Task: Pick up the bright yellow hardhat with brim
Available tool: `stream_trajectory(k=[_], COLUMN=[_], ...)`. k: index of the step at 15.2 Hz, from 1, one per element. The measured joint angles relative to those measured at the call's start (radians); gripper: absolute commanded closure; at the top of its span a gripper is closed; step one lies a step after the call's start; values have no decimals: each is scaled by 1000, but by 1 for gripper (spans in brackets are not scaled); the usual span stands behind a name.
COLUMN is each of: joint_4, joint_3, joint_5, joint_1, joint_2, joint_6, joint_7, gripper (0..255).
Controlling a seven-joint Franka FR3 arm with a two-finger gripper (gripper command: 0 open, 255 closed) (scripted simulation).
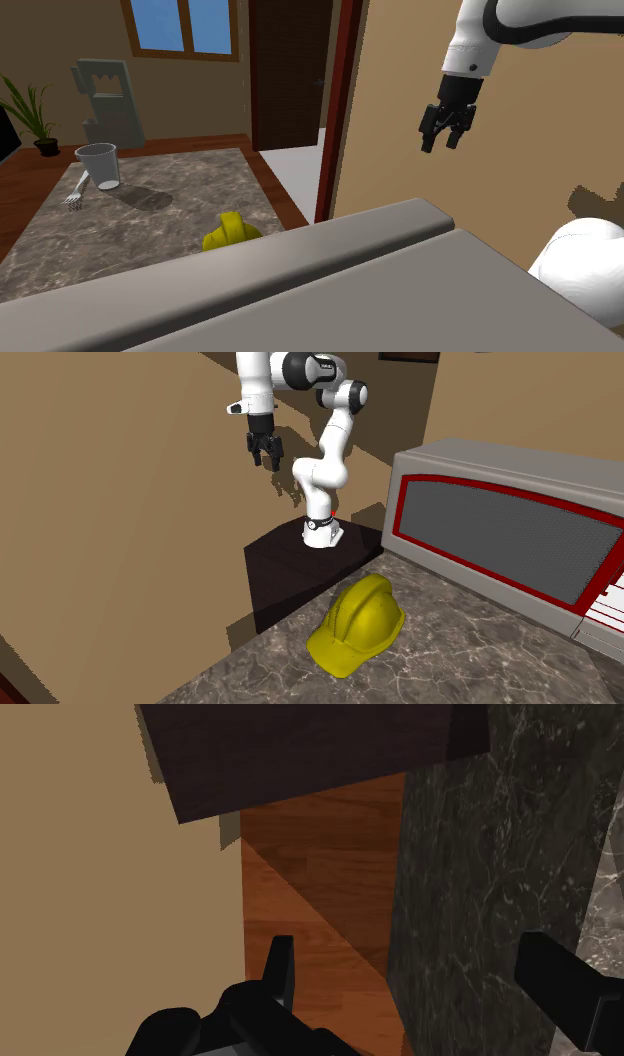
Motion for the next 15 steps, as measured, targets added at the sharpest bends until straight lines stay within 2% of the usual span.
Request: stream_trajectory(k=[4,10,15], joint_4=[6,57,150], joint_3=[38,149,240], joint_5=[23,77,95], joint_1=[14,53,75], joint_2=[41,164,315], joint_6=[35,108,169], joint_7=[39,157,260], gripper=[0,0,0])
